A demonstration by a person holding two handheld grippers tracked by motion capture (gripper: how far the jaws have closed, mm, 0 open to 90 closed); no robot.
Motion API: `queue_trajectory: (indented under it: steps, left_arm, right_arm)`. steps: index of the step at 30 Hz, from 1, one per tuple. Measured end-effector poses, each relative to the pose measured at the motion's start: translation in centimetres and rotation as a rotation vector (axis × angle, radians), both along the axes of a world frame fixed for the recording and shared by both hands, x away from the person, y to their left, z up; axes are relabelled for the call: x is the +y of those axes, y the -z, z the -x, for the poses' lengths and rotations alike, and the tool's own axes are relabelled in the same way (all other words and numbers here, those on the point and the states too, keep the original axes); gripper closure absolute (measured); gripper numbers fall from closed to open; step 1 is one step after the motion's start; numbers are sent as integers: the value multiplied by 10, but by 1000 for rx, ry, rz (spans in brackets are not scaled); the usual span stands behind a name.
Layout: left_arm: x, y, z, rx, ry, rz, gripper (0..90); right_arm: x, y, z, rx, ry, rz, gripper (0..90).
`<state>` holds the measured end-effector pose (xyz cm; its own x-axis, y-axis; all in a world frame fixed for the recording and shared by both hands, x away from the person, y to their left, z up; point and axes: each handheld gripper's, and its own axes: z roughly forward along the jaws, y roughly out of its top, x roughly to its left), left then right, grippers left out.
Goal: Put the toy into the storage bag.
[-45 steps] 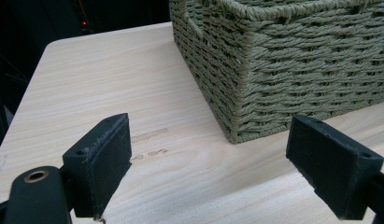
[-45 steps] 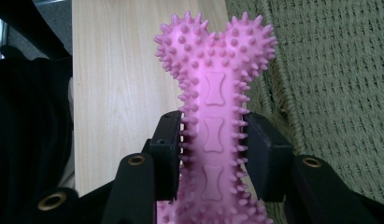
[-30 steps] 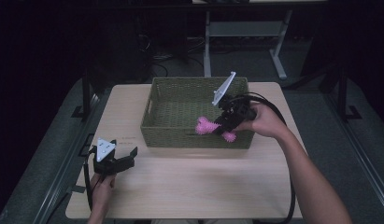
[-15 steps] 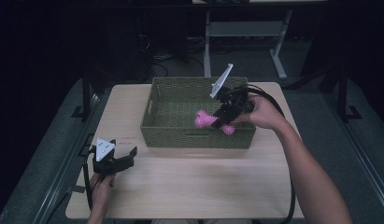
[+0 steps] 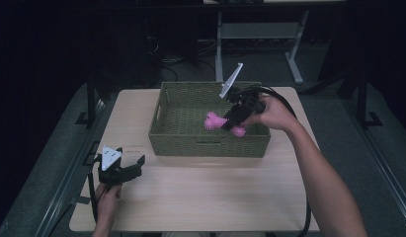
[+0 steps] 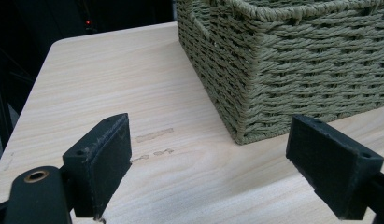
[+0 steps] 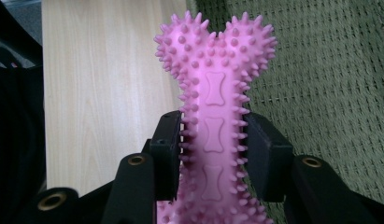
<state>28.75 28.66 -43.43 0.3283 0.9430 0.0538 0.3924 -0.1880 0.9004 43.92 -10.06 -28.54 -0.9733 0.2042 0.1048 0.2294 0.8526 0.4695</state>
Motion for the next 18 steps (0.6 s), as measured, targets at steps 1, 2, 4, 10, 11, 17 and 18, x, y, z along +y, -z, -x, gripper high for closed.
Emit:
queue_trajectory:
  steps: [1, 2, 4, 10, 11, 17, 18]
  left_arm:
    - [0, 0, 0, 0, -1, 0, 137]
    - [0, 0, 0, 0, -3, -1, 137]
    - [0, 0, -1, -1, -4, 2, 137]
    - [-1, 0, -2, -1, -3, -4, 137]
    - [-1, 0, -2, -2, -2, -6, 137]
    - [-3, 1, -2, -1, 3, -12, 137]
    - [-3, 1, -2, -2, 2, -11, 137]
  right_arm:
    - [0, 1, -2, -1, 1, 0, 584]
    - [-1, 2, -5, 3, 5, 0, 584]
    - [-1, 3, -9, 8, 10, 6, 584]
    - [-3, 8, -18, 23, 20, -9, 584]
    - [-4, 9, -19, 26, 23, -6, 584]
    - [-5, 16, -27, 37, 42, 2, 583]
    - [-6, 18, -30, 42, 44, 1, 583]
